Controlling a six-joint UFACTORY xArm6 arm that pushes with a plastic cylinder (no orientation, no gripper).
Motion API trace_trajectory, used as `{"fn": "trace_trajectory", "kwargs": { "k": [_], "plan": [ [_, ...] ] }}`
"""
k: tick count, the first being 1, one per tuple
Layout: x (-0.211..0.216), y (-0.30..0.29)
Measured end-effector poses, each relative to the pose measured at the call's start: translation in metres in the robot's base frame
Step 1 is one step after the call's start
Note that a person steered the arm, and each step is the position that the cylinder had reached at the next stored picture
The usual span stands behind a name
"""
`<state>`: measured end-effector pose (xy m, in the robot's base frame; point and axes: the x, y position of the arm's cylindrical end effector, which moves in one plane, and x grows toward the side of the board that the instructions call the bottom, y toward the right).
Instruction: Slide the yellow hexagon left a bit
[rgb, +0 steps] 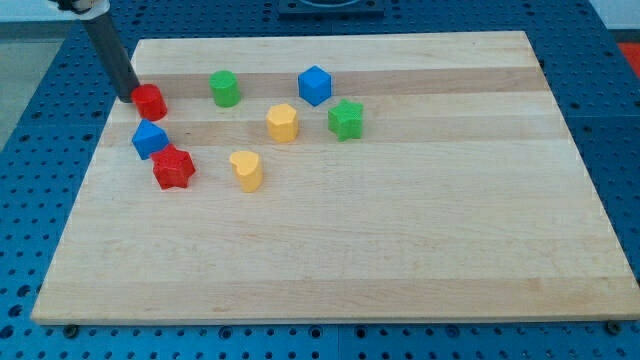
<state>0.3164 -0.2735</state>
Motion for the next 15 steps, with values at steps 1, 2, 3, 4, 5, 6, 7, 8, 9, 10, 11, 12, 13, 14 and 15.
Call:
{"fn": "trace_trajectory", "kwargs": {
  "k": [1, 2, 3, 4, 5, 6, 7, 8, 9, 10, 11, 12, 13, 14, 15],
  "plan": [
    [0.001, 0.016],
    [0.001, 0.023],
    [-0.001, 0.023],
    [-0.044, 0.037],
    [-0.077, 0.130],
    [-0.081, 0.270],
    [-0.068, 0.369],
    [0.001, 0.377],
    [0.063, 0.377],
    [0.068, 0.376],
    [0.106, 0.356],
    [0.115, 0.328],
    [0.115, 0.294],
    [0.114, 0.268],
    [0.107, 0.268]
  ]
}}
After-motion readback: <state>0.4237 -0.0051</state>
